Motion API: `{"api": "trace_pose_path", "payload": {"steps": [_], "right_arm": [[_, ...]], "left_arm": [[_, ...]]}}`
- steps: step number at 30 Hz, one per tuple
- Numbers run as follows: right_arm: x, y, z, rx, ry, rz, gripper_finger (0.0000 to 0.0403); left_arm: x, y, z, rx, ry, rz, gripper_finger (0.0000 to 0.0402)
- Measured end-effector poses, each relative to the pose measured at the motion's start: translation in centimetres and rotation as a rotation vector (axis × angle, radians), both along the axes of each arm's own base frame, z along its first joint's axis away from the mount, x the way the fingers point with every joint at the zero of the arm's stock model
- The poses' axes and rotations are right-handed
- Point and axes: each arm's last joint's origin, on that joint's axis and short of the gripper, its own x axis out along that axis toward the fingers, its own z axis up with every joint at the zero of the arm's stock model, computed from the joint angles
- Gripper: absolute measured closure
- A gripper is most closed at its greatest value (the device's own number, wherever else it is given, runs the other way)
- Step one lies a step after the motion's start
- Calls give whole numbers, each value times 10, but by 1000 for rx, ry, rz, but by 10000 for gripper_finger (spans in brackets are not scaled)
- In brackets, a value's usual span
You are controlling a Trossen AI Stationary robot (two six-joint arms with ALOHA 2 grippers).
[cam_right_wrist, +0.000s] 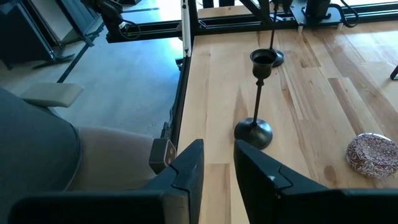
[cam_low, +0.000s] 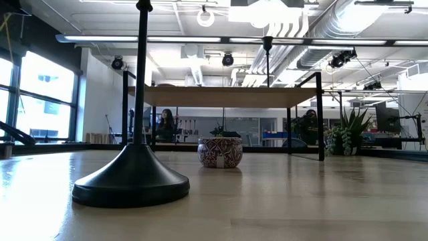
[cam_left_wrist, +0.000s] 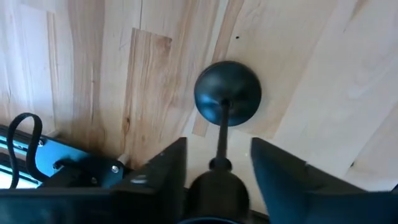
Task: Pick & Place candle stick holders
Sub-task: Put the left black candle holder on the shelf
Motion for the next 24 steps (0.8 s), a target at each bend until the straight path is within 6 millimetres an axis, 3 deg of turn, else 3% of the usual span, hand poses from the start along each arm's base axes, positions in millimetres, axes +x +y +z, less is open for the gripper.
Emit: {"api": "trace_pose_path", "payload": {"steps": [4,18,24], "right_arm": [[0,0,0,0,0,0,320],[0,0,0,-9,-1,5,320],[5,3,-12,-94,-24,-71,320]], "left_arm": [[1,0,0,3,-10,-2,299],[0,-1,0,-24,23,-104,298],[0,-1,0,-28,29,-121,298]]}}
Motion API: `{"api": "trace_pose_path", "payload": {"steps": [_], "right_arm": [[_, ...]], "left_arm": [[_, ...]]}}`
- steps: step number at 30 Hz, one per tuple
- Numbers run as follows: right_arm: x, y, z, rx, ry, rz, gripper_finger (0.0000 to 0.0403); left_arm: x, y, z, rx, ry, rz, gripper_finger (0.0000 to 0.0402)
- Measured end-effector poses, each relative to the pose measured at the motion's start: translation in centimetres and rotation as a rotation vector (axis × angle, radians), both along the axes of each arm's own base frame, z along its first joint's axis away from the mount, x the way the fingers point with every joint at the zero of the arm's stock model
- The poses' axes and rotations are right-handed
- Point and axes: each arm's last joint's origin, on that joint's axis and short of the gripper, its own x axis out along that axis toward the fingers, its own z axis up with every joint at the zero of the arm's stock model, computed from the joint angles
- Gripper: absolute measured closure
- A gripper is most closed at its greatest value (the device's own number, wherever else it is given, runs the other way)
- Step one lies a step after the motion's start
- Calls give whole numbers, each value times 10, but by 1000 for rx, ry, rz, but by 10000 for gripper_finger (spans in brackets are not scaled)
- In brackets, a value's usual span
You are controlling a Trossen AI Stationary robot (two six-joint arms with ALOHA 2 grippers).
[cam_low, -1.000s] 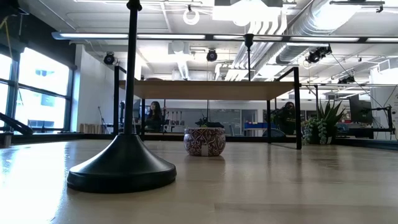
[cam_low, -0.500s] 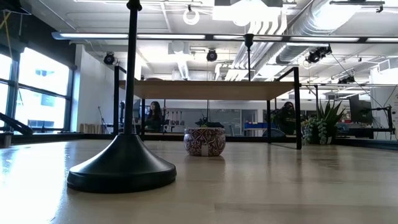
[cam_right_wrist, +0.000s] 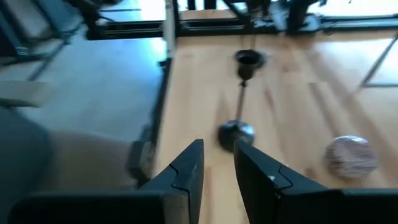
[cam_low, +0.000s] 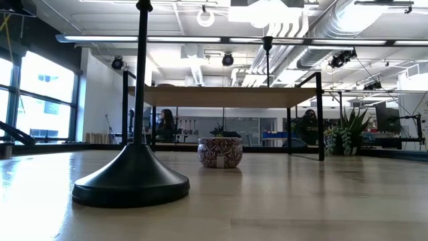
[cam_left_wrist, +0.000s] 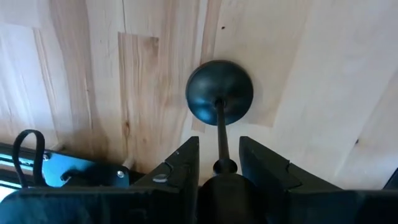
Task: Pick & Place candle stick holders
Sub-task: Put the left black candle holder on the shelf
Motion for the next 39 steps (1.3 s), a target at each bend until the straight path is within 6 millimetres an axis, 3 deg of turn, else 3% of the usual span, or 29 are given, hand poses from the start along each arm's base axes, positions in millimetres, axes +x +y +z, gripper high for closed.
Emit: {"api": "trace_pose_path", "payload": {"steps": [9,20,27,34,39], "right_arm": [[15,-8,2,-39,-55,-54,320],[43,-12,37,-86,-345,199,320],[61,-29,49,-14,-457,248,317],[76,-47,53,115,-478,401,270],[80,-53,56,73,-516,375,244]], "left_arm": [[6,-6,24,-61,-57,1,298],[5,0,72,8,-160,-11,298],[7,1,102,13,-273,-104,298],[6,4,128,10,-370,-139,298],[6,6,138,34,-421,-206,298]]}}
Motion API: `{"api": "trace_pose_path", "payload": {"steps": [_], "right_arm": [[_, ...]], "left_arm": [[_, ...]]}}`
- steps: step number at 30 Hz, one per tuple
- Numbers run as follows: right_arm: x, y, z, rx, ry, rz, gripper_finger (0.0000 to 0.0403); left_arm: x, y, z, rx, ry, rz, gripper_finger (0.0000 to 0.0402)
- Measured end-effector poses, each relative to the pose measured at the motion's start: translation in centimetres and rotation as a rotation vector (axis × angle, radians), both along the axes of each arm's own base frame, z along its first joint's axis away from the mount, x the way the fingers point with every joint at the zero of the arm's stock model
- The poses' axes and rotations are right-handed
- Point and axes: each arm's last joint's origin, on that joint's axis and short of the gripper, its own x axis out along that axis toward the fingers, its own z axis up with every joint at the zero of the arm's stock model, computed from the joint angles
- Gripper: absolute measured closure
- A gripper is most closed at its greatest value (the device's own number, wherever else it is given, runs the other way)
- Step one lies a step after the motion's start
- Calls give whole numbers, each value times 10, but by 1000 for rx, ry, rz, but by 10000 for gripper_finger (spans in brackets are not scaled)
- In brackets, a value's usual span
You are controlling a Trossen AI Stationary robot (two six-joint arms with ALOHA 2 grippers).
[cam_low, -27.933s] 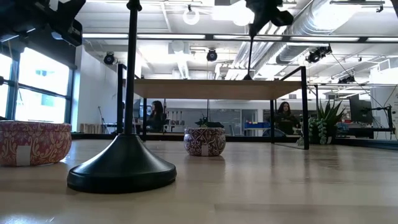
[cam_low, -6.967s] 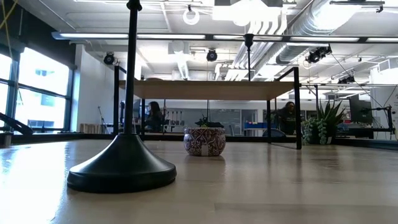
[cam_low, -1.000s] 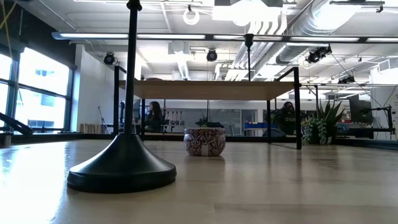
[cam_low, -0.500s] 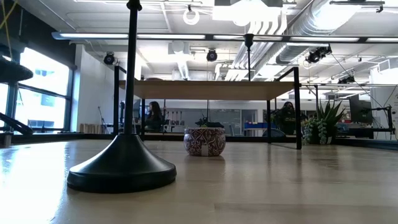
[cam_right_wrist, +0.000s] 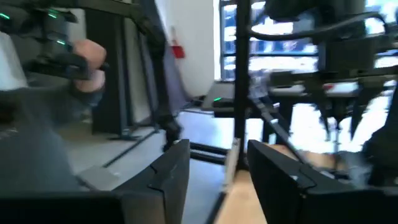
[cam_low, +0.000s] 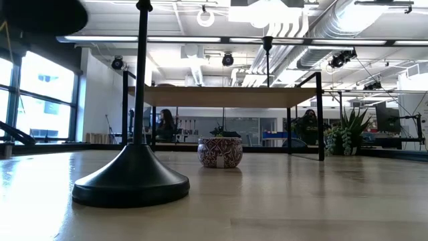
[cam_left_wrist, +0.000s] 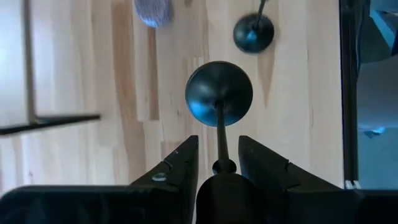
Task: Pick & Place candle stick holders
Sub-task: Put the left black candle holder on the shelf
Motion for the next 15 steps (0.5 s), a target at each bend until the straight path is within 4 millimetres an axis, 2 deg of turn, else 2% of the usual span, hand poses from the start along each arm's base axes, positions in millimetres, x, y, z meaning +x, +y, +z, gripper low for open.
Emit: {"api": "trace_pose_path", "payload": {"steps": [5,10,13,15], "right_arm": [[4,-9,-1,-122,-24,-236,242],[7,-20,-6,-200,18,-454,246],[13,-27,-10,-177,44,-501,245],[19,-31,-14,-150,55,-459,245]], "left_arm": [[-1,3,15,31,-78,-42,298],[0,5,19,104,-133,-53,298],[1,5,19,124,-137,-75,298],[7,6,17,149,-145,-78,298]]}}
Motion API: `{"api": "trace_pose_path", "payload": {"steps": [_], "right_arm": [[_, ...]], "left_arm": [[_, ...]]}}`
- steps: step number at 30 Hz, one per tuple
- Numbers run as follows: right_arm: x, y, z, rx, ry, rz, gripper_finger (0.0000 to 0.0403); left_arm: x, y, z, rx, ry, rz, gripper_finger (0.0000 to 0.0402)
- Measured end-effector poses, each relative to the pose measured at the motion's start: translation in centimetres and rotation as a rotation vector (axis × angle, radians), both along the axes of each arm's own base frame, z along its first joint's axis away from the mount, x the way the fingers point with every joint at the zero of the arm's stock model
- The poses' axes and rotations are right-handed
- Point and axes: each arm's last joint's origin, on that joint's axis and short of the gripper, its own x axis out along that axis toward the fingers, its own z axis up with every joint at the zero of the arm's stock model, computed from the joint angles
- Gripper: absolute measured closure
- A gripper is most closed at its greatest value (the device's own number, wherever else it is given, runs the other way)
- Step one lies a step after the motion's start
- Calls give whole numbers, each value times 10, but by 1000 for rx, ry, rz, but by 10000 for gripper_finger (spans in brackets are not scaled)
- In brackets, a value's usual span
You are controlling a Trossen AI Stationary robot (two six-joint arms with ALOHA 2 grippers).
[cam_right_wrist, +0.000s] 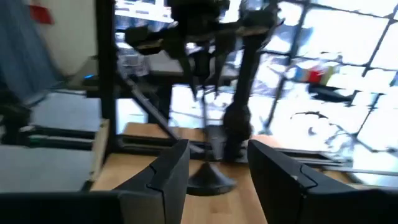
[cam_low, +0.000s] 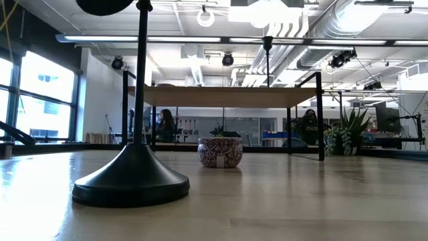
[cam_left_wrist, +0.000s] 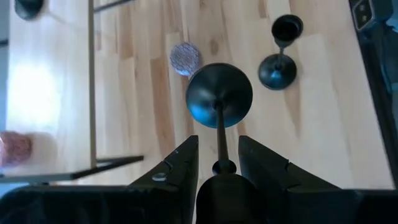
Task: Pick & Place candle stick holders
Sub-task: Put the left black candle holder on the shelf
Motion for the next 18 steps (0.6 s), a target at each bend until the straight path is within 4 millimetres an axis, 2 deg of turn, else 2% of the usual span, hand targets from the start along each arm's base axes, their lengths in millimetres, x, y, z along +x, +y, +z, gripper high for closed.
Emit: {"api": "trace_pose_path", "payload": {"steps": [2,9,12,18], "right_arm": [[7,-5,-5,22,12,40,246],[23,-19,-17,19,31,10,249],[24,-22,-18,30,33,3,249],[24,-22,-19,6,42,1,249]], "left_arm": [[8,0,-2,11,-4,-11,298],[31,8,-4,38,-35,-52,298],[40,15,-2,45,-60,-55,298],[52,16,2,48,-129,-124,298]]}}
